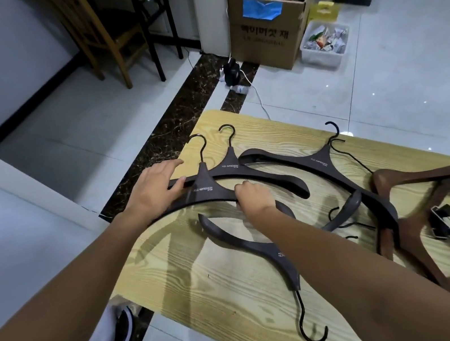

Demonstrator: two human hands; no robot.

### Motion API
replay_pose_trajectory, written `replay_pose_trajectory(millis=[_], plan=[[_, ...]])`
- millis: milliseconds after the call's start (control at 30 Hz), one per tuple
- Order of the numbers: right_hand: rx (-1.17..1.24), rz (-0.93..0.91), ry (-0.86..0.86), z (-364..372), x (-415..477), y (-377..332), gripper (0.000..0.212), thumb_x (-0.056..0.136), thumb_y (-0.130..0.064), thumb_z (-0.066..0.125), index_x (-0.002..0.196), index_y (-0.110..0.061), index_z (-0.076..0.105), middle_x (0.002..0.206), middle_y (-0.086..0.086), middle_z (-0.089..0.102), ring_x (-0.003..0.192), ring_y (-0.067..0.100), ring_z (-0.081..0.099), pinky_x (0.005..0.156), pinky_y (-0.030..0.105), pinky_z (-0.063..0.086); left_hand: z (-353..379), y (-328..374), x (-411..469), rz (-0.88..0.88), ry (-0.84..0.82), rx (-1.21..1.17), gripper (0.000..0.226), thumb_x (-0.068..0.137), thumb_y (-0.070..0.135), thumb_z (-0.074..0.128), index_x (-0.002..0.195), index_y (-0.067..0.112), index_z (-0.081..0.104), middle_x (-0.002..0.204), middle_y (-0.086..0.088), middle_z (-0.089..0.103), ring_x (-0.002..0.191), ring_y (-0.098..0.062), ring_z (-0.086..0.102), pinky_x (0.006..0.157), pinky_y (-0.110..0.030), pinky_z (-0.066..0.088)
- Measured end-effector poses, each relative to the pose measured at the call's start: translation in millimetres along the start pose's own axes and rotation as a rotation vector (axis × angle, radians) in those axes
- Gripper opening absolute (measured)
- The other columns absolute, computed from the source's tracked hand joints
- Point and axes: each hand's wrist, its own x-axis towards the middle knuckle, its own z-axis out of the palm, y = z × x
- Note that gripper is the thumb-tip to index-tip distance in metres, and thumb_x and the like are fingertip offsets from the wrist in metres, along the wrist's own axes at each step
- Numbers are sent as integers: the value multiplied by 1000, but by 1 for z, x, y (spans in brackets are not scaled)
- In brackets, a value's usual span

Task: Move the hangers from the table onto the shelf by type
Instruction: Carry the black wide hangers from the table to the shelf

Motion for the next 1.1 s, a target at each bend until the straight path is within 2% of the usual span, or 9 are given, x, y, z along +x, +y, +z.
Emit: replay_pose_trajectory(millis=[167,400,600,833,1100], plan=[[27,72,60,-27,-6,2,23,94,-6,49,116,-3,54,117,16,59,108,34,60,77,35,43,-18,5,-7,26,21,30,42,98,33,44,138,19,43,137,-2,52,127,-21,44,107,-34,28],[-23,102,89,-57,-21,18,19,93,-3,51,110,-3,57,112,15,59,101,34,62,66,35,38,-40,16,-11,50,57,45,41,98,34,44,136,20,43,135,-2,53,126,-20,45,106,-34,29],[-85,99,97,-70,-37,38,21,93,-13,58,113,-8,58,112,12,60,102,32,62,69,35,40,-49,26,-3,58,50,45,41,98,35,43,135,20,44,134,-2,53,127,-20,45,108,-34,29],[-79,91,86,-66,-46,73,18,92,-19,60,106,-8,58,104,11,62,94,33,62,65,36,41,-34,40,10,25,-41,102,41,99,36,41,137,20,43,137,-3,51,127,-21,45,107,-36,31],[-50,27,62,-46,-37,116,26,92,-29,60,110,-11,55,104,10,58,89,32,61,62,35,38,5,43,37,-33,-156,156,42,99,35,39,138,19,42,138,-5,50,127,-23,44,106,-37,33]])
